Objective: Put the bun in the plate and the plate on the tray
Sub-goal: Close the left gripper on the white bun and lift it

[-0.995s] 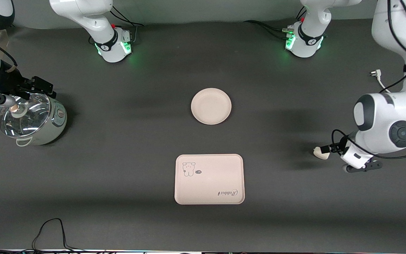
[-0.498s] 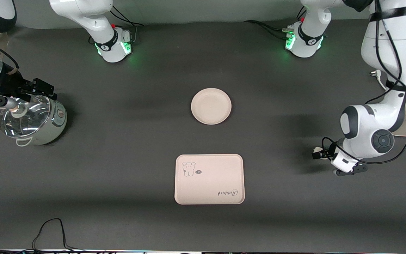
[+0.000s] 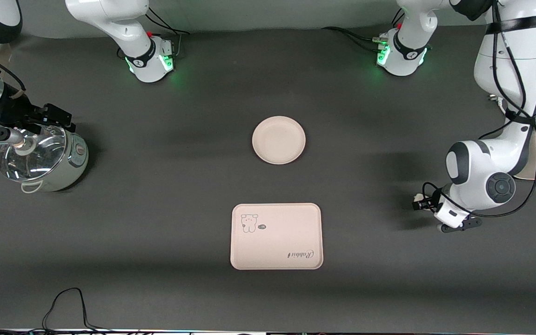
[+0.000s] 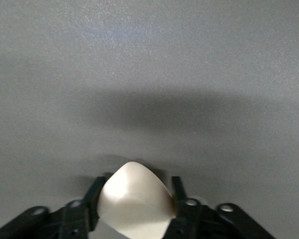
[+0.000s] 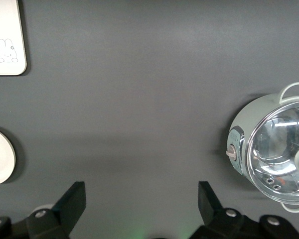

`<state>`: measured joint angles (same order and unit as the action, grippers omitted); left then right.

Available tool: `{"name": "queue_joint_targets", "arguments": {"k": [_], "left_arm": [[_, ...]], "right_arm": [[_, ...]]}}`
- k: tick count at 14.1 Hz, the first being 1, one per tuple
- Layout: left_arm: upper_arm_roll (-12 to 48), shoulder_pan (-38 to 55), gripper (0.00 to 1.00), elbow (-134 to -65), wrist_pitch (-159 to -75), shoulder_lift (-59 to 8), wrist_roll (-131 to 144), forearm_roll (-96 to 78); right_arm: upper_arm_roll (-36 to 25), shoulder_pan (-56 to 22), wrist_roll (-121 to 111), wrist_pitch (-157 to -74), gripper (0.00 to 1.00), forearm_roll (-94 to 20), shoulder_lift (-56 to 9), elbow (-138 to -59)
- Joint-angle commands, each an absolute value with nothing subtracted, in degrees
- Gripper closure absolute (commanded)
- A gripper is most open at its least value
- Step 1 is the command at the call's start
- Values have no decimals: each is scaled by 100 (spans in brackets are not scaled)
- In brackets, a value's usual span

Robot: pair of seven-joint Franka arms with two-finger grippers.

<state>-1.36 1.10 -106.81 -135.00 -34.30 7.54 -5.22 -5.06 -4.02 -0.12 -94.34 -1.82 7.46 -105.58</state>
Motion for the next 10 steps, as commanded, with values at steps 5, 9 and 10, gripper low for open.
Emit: {"name": "queue_joint_targets", "arguments": {"k": [5, 9, 10], "left_arm": [[-158, 105, 87, -10531, -12151, -2560, 685, -615], [-176, 88, 83, -9635, -10102, -1751, 729, -536], [-193, 88, 83, -9441, -9725, -1549, 729, -510]], "right_arm": [[-492, -396, -105, -9483, 0, -97, 756, -10556], [-492, -396, -114, -9475, 0, -97, 756, -10556], [-492, -404, -106, -9483, 0, -97, 747, -10556]]}}
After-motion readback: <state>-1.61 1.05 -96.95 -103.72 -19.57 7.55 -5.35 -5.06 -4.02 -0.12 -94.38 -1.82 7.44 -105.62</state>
